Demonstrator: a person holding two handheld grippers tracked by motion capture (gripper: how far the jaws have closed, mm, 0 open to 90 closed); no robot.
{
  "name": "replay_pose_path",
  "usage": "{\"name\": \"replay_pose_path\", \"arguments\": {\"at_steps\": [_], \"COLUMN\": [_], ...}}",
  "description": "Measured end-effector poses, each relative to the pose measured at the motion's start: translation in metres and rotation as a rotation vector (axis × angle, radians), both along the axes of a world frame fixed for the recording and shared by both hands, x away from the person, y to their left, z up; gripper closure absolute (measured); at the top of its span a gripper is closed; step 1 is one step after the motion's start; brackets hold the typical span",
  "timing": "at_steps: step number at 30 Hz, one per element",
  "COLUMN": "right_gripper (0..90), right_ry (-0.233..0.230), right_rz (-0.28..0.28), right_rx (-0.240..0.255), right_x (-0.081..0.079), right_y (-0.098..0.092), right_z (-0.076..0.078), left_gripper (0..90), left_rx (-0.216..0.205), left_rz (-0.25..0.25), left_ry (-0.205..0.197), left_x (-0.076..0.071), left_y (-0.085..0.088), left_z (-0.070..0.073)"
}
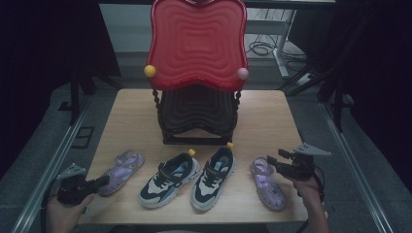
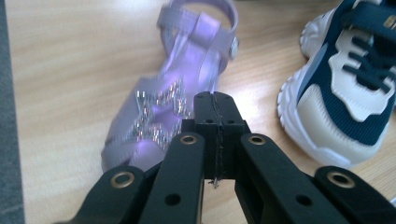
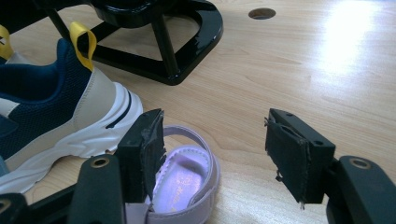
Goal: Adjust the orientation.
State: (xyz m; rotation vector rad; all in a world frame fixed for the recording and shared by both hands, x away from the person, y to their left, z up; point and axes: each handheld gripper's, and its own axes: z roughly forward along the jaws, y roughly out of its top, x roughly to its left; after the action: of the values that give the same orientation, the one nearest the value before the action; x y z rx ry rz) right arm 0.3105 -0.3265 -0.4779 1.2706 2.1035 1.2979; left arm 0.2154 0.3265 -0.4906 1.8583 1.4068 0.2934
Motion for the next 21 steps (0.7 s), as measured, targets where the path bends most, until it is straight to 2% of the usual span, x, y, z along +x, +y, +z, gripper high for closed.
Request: {"name": "replay_pose_path", "arguments": {"at_steps": [5, 8, 11, 14, 18, 21], "right_gripper": [37.4, 37.4, 37.4, 37.3, 37.4, 37.4], "right_ry": [0.001, 0.001, 0.001, 0.003, 0.003, -0.004], "right_rz": [0.002, 0.000, 0.002, 0.003, 0.002, 0.004], "right_rx": [-0.009, -0.006, -0.008, -0.007, -0.003, 0.000], "right_x": [-0.001, 0.000, 0.000, 0.000, 0.000, 0.000], "right_y": [0.001, 0.002, 0.004, 0.005, 0.006, 0.007], "right_z": [-0.002, -0.002, -0.001, -0.002, -0.004, -0.004], "left_gripper": [89.4, 89.4, 89.4, 89.4, 89.4, 89.4], "left_rx": [-0.019, 0.002, 0.036, 0.047, 0.022, 0.025], "left_rz": [-0.020, -0.036, -0.025, -0.018, -0.014, -0.007], "left_ry": [0.024, 0.048, 0.080, 0.092, 0.100, 0.109], "left_x": [-0.006, -0.008, -0.006, -0.006, -0.008, -0.008], "left_y": [-0.005, -0.014, -0.019, -0.019, -0.018, -0.017], "left_z": [-0.010, -0.017, -0.027, -0.029, -0.031, -0.035]}}
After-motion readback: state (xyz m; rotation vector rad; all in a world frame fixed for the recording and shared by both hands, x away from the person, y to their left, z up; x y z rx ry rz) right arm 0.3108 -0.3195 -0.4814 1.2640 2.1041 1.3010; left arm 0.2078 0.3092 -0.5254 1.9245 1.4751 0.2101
